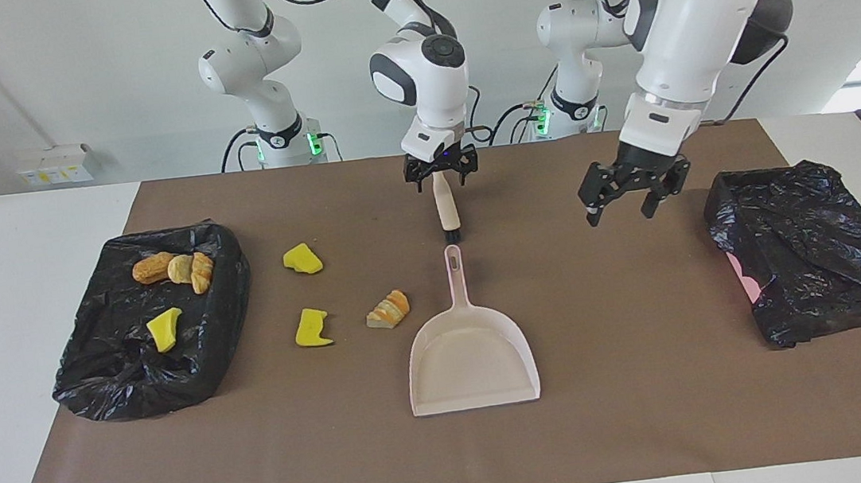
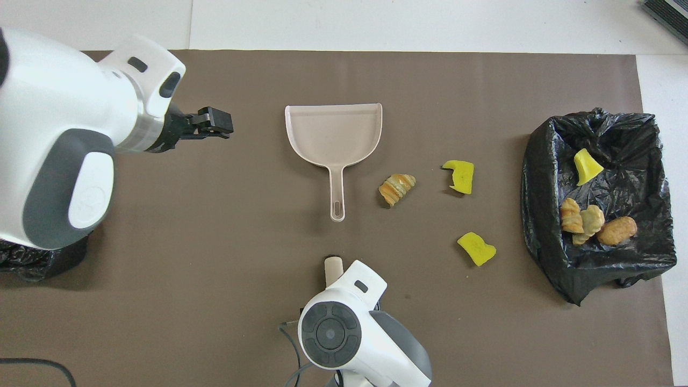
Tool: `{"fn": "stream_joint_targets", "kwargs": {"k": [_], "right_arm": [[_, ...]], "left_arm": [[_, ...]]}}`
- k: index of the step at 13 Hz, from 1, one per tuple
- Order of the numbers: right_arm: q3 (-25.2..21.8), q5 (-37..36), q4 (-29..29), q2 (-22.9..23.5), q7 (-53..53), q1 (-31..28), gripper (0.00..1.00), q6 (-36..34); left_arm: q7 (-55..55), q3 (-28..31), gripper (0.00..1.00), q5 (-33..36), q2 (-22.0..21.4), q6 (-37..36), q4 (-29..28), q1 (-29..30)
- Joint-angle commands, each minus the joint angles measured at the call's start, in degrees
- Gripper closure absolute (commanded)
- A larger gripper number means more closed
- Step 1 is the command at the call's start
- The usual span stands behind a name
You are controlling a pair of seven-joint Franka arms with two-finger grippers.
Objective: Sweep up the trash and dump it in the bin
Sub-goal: 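Reach the left gripper to the dustpan handle while the right gripper approaches the brush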
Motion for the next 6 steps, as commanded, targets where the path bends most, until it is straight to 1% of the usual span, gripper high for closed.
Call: {"fn": "stream_joint_targets", "kwargs": {"k": [1, 2, 3, 4, 6], "right_arm": [[0.0, 2.5, -6.5, -4.5, 2.5, 3.2, 0.0, 2.1], [0.0, 2.8, -7.3, -4.5, 3.5, 4.4, 0.02, 2.6], [0.1, 3.9, -7.9, -4.5, 3.9, 5.2, 0.05, 3.0], [0.0, 4.5, -8.6, -4.5, 4.3, 6.8, 0.1, 3.4], [0.0, 4.6, -10.2, -4.6, 4.4, 6.7, 0.21, 5.4]], "left_arm": [[-5.6, 0.7, 0.0, 0.7, 3.6, 3.6, 1.7, -4.2], [-7.5, 0.7, 0.0, 0.9, 5.6, 4.3, 1.7, -5.8], [-11.0, 0.8, 0.0, 1.1, 8.1, 5.6, 1.8, -8.6], [-14.1, 0.8, 0.0, 1.0, 10.2, 9.8, 1.6, -10.9], [-14.8, 0.7, 0.0, 0.7, 10.9, 11.5, 0.6, -12.4]]}}
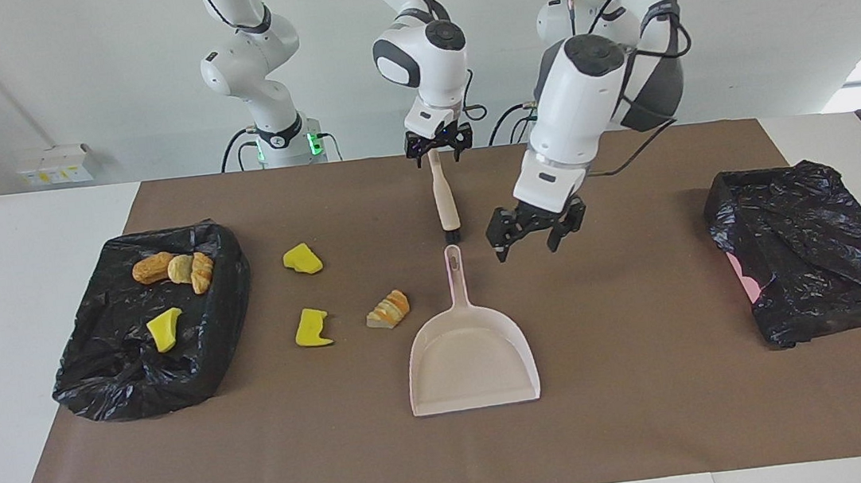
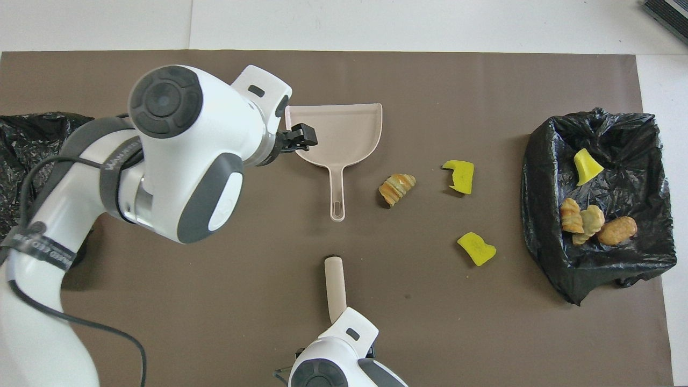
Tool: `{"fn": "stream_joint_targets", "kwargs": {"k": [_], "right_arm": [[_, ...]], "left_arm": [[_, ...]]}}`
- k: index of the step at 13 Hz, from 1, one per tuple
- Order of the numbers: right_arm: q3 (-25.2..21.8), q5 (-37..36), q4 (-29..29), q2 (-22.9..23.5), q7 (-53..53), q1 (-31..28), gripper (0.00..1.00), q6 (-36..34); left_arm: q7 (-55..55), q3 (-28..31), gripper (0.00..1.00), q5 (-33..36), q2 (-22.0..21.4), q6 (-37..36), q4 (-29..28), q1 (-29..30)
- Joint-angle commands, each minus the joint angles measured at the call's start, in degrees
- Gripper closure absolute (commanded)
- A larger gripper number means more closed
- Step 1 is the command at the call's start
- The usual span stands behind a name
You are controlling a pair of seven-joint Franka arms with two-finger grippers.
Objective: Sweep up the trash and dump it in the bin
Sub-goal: 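Reach the left gripper to the dustpan handle while the right gripper approaches the brush, then grasp the dustpan with the left gripper while the right gripper lifts the brush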
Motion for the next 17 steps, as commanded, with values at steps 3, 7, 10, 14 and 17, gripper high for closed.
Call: {"fn": "stream_joint_targets", "kwargs": {"k": [3, 7, 10, 14, 17], "right_arm": [[-0.1, 2.4, -2.9, -1.6, 1.0, -0.3, 0.46, 3.1], [-0.1, 2.5, -2.8, -1.1, 1.3, -0.6, 1.0, 4.7], [-0.2, 2.5, -2.2, -1.2, 1.1, -2.4, 1.0, 3.6], [-0.4, 1.7, -1.8, -5.4, -1.2, -9.6, 1.0, -4.2], [-0.5, 1.4, -1.5, -9.7, -5.8, -15.8, 1.0, -9.3]], "left_arm": [[-1.8, 0.8, 0.0, 0.4, 3.8, 2.9, -0.7, -4.1], [-1.8, 0.8, 0.0, 0.4, 4.1, 5.8, -4.5, -5.0], [-3.2, 0.9, 0.0, 0.8, 7.0, 7.4, -4.1, -6.6], [-3.2, 1.0, 0.0, 1.1, 7.9, 6.8, -3.6, -7.1], [-3.4, 1.3, 0.89, 0.9, 7.7, 5.2, -3.1, -7.1]]}}
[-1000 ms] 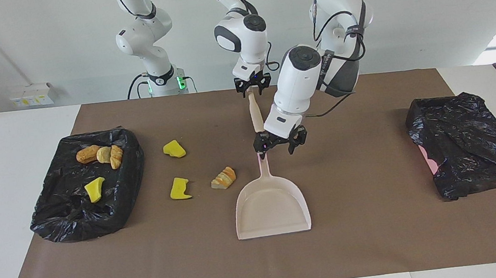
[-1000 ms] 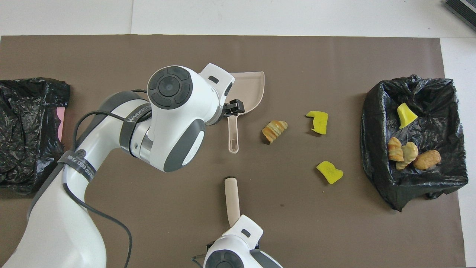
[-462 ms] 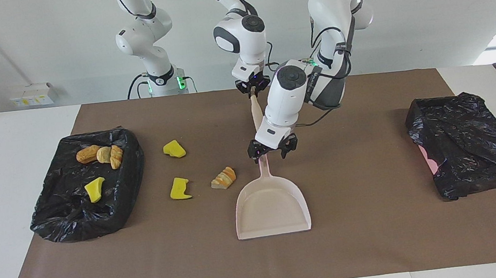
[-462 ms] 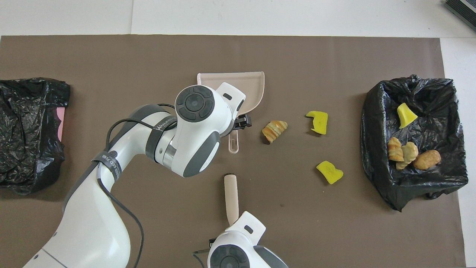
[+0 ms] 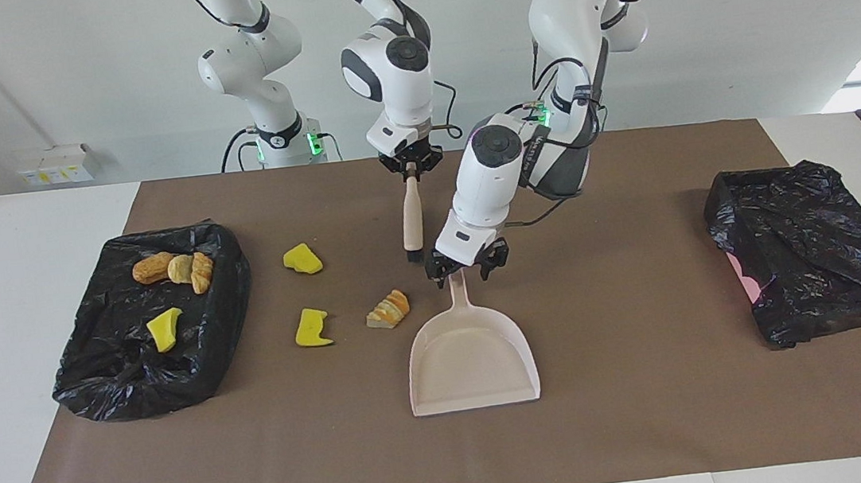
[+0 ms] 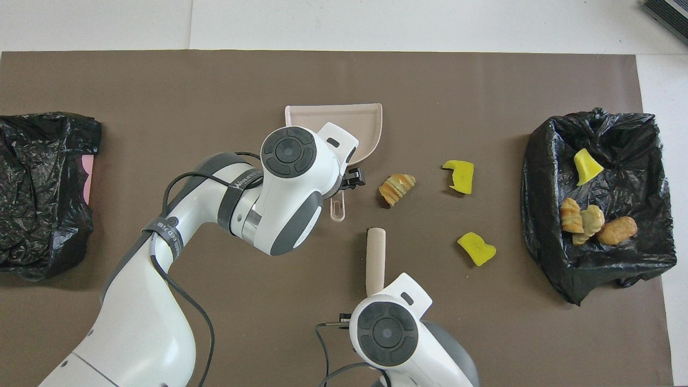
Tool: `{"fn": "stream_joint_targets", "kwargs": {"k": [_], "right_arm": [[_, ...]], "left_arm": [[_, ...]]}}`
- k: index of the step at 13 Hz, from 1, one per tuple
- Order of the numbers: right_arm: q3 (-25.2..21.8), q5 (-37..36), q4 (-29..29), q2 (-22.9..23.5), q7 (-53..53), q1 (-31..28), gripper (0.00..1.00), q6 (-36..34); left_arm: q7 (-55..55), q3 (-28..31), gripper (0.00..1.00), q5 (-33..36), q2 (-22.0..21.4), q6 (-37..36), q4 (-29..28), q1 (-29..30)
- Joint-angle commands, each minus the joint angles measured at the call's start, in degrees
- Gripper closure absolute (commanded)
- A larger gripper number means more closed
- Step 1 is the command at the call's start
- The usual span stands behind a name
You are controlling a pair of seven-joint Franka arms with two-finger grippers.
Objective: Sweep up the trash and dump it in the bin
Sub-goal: 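Grasp the dustpan with the left gripper while the right gripper lifts the brush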
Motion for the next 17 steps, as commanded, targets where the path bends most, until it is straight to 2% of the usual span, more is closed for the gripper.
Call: {"fn": "stream_joint_targets", "kwargs": {"k": [1, 4, 6, 8, 9, 11, 12, 14, 15, 17], "right_arm": [[0.2, 0.0, -0.6, -4.3, -2.8, -4.4, 1.0, -3.0], [0.2, -5.3, -0.1, -4.5, 0.3, -8.2, 1.0, -7.2], [0.2, -6.8, 0.0, -4.9, 3.1, -11.5, 1.0, -14.2], [0.2, -8.7, -0.1, -5.7, 6.4, -11.8, 1.0, -18.4], [0.2, -9.0, -0.8, -6.1, 6.9, -13.9, 1.0, -19.1], [0.4, -9.0, -4.5, -8.0, 8.7, -18.1, 1.0, -18.2], [0.4, -9.0, -8.3, -10.0, 8.4, -19.3, 1.0, -15.3], [0.4, -9.0, -14.7, -13.8, 4.2, -23.4, 1.0, -10.6], [0.4, -8.9, -16.1, -14.8, 1.7, -24.8, 1.0, -9.3], [0.5, -8.8, -16.9, -12.1, 1.6, -24.0, 1.0, -3.8]], "left_arm": [[-1.2, 0.8, 1.0, 0.7, -0.2, -1.3, 0.3, -0.9], [-1.3, 0.7, 1.0, 0.4, -0.1, -1.3, -0.1, -1.1], [-0.8, 0.9, 1.0, 1.0, -0.2, -1.8, 0.3, -0.9], [0.0, 0.9, 1.0, 2.0, -0.3, -2.8, 0.5, -0.5], [1.7, 0.9, 1.0, 3.4, -1.0, -3.2, 0.4, -0.1], [12.0, 1.5, 1.0, 5.5, -3.7, -7.8, 0.4, 0.1], [17.5, 1.7, 1.0, 5.5, -5.5, -10.5, 0.3, 1.3], [28.2, 1.7, 1.0, 5.5, -7.6, -14.7, 0.3, 2.9], [32.8, 1.7, 1.0, 5.5, -8.7, -16.3, 0.0, 4.3], [43.3, 1.8, 1.0, 5.5, -11.6, -19.8, -0.7, 6.0]]}}
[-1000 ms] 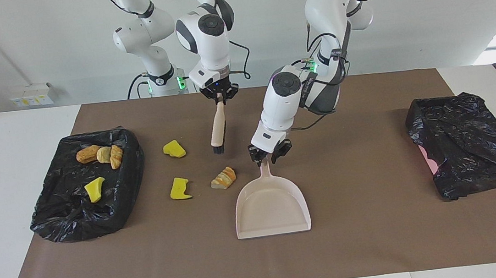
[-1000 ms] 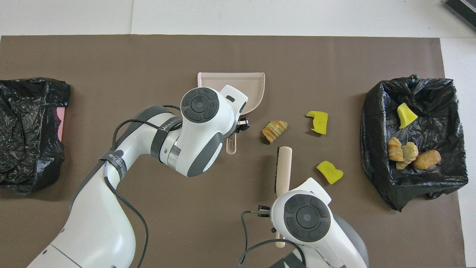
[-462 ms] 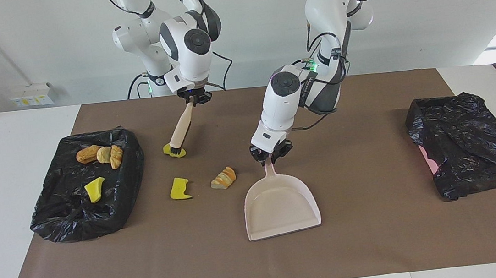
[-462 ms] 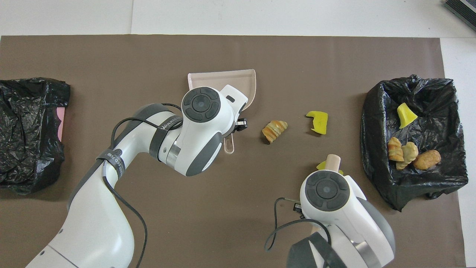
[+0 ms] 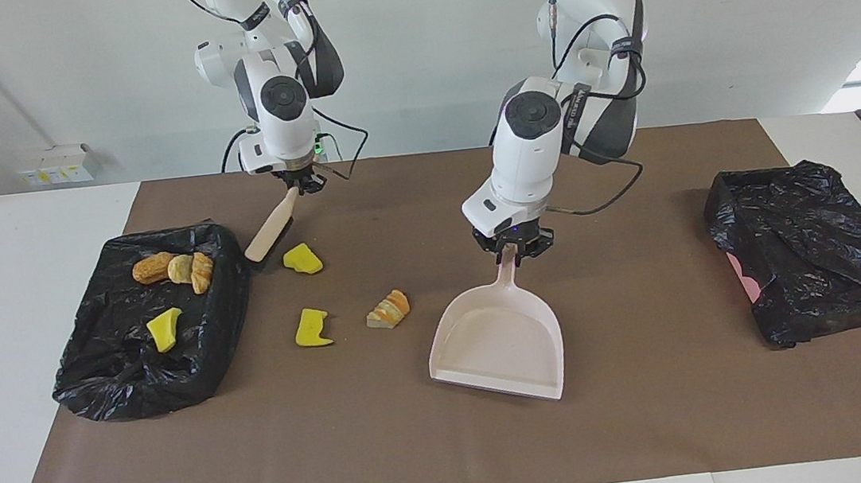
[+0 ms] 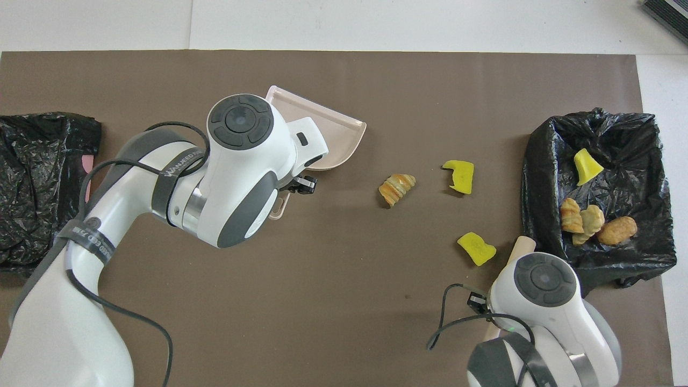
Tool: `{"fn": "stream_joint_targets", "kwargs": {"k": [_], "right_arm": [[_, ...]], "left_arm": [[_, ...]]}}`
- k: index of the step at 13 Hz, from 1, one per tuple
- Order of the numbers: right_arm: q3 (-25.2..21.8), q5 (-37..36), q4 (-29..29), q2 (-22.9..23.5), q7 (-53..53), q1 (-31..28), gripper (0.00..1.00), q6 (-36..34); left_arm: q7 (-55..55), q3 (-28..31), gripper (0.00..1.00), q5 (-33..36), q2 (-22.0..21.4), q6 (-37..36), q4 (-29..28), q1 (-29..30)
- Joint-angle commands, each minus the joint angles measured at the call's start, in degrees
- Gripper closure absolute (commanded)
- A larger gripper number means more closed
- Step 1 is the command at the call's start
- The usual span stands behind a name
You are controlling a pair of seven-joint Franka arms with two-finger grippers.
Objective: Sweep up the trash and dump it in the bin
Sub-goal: 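Grasp the dustpan with the left gripper while the right gripper lifts the brush, then sweep the tan and yellow pieces into the dustpan with the right gripper's brush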
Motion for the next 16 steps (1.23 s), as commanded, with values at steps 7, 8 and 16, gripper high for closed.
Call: {"fn": "stream_joint_targets", "kwargs": {"k": [7, 8, 16], "right_arm": [[1.1, 2.1, 12.4, 15.2, -4.8, 5.7, 1.0, 9.8], [1.2, 3.9, 14.9, 18.0, -5.4, 7.0, 1.0, 9.8], [1.3, 14.8, 35.3, 33.0, -9.6, 16.7, 1.0, 10.5]], "left_arm": [[48.7, -0.2, 1.0, 1.0, -10.9, -6.9, -10.8, 7.2], [49.4, -0.3, 1.0, 0.6, -12.2, -6.5, -13.6, 7.9], [50.9, -0.5, 1.0, 0.4, -16.0, 4.8, -26.3, 6.7]]}}
